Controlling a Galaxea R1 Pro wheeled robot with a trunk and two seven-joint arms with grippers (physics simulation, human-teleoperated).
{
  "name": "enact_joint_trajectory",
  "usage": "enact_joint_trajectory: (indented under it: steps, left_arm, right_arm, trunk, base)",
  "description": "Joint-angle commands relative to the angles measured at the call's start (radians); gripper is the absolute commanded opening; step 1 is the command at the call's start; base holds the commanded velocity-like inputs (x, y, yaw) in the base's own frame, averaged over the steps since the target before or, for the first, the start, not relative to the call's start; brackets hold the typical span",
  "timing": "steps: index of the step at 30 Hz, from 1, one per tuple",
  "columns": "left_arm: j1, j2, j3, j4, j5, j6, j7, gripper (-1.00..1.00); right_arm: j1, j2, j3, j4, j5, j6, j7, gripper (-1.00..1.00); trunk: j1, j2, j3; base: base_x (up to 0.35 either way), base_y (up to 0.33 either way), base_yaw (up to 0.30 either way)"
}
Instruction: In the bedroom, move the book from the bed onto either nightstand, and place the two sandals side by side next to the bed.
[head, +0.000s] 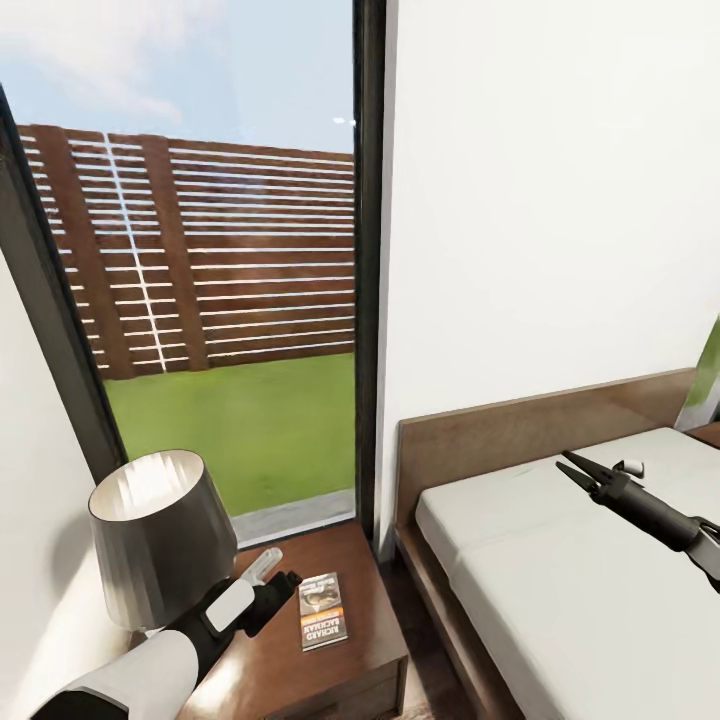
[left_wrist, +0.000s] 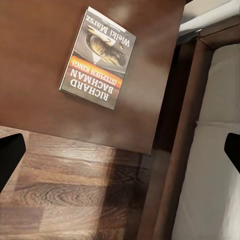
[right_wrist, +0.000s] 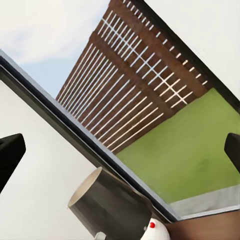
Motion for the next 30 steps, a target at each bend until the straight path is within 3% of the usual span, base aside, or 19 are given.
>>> enact_joint_trajectory:
  steps: [1,15,19,20,22,27,30]
  left_arm:
    - [0.000,0.001,-0.007,-0.002,0.010,0.002,0.008,1.00]
    - [0.000,0.006,-0.010,-0.003,0.011,0.024,0.009,1.00]
    - [0.000,0.010,-0.009,-0.021,0.011,0.118,0.006,1.00]
    - [0.000,0.012,-0.010,-0.034,0.011,0.178,0.005,1.00]
    - [0.001,0.015,-0.011,-0.042,0.011,0.229,0.003,1.00]
    - [0.024,0.030,-0.023,-0.054,0.002,0.298,0.001,1.00]
    - [0.067,0.047,-0.055,-0.061,-0.039,0.314,-0.014,1.00]
  right_arm:
    - [-0.001,-0.001,0.008,0.000,-0.010,0.010,0.003,1.00]
    - [-0.001,-0.001,0.011,0.000,-0.008,0.009,0.002,1.00]
    - [-0.001,-0.001,0.010,0.000,-0.008,0.009,0.001,1.00]
    - [-0.001,-0.001,0.010,0.000,-0.008,0.009,0.001,1.00]
    - [-0.001,-0.001,0.011,0.000,-0.008,0.009,0.001,1.00]
    - [-0.001,-0.001,0.011,0.000,-0.005,0.010,0.002,1.00]
    - [-0.001,-0.001,0.012,0.000,-0.001,0.010,0.001,1.00]
  trunk:
    - [0.000,-0.001,-0.001]
    - [0.000,-0.001,-0.001]
    - [0.000,-0.001,-0.001]
    - [0.000,-0.001,-0.001]
    - [0.000,-0.001,-0.001]
    - [0.000,-0.001,-0.001]
    - [0.000,-0.001,-0.001]
  base:
    - [0.000,0.000,0.000]
    - [0.000,0.000,0.000]
    - [0.000,0.000,0.000]
    - [0.000,0.000,0.000]
    - [0.000,0.000,0.000]
    - [0.000,0.000,0.000]
    - [0.000,0.000,0.000]
